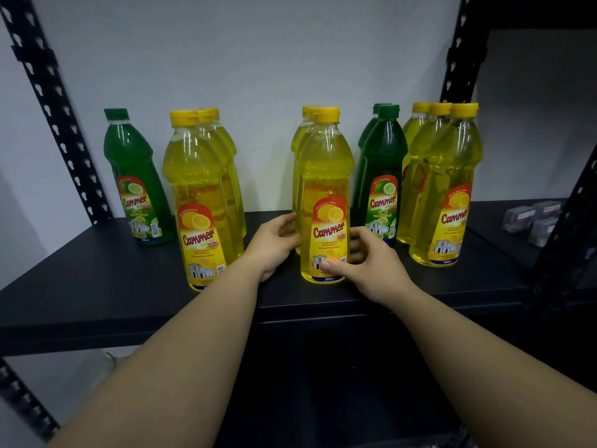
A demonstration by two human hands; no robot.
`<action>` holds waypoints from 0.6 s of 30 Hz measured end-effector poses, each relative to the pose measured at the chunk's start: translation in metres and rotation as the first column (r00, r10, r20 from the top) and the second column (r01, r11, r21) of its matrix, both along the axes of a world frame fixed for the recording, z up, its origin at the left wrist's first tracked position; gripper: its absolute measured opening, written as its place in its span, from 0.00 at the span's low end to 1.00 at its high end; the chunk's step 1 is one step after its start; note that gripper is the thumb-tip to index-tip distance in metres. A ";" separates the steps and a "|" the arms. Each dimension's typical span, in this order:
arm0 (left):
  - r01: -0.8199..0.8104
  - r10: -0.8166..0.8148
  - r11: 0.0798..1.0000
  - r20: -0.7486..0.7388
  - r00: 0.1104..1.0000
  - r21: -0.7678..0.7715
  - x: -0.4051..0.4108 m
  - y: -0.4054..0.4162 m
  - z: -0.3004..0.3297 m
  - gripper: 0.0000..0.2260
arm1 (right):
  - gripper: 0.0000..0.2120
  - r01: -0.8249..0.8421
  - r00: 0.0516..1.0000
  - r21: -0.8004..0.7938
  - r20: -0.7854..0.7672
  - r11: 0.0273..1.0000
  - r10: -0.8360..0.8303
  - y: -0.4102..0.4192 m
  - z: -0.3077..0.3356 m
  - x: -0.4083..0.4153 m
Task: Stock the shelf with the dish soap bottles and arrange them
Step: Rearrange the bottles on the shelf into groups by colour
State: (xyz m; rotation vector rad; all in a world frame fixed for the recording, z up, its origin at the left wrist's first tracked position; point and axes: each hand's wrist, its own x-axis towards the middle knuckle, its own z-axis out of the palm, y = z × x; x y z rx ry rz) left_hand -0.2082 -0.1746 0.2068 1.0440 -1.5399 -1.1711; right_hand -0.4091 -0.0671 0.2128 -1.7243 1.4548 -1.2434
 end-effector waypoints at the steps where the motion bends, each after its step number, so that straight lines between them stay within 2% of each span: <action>1: 0.000 0.000 1.000 0.000 1.000 0.000 0.000 0.000 0.000 0.28 | 0.35 0.000 1.000 0.000 -0.007 1.000 0.000 0.000 0.000 0.000; 8: -0.016 0.016 1.000 -0.026 1.000 0.023 -0.002 -0.002 0.000 0.27 | 0.38 0.002 0.999 -0.003 -0.036 1.000 -0.002 0.000 -0.001 -0.001; 10: -0.051 0.061 0.996 -0.141 0.988 0.077 -0.002 -0.005 0.000 0.23 | 0.39 -0.006 0.999 0.002 -0.038 1.000 0.006 0.001 -0.002 -0.002; 13: -0.197 0.237 0.968 -0.306 0.922 0.157 -0.001 -0.012 -0.001 0.16 | 0.35 -0.014 0.999 0.013 -0.030 1.000 0.014 0.002 -0.001 -0.001; 15: -0.300 0.328 0.944 -0.282 0.901 0.138 -0.002 -0.017 -0.003 0.17 | 0.33 -0.014 0.999 0.024 -0.029 1.000 0.015 0.002 0.000 -0.001; 18: -0.380 0.377 0.925 -0.126 0.917 0.006 -0.005 -0.026 0.000 0.24 | 0.32 -0.016 0.999 0.037 -0.035 0.999 0.018 0.001 0.002 -0.001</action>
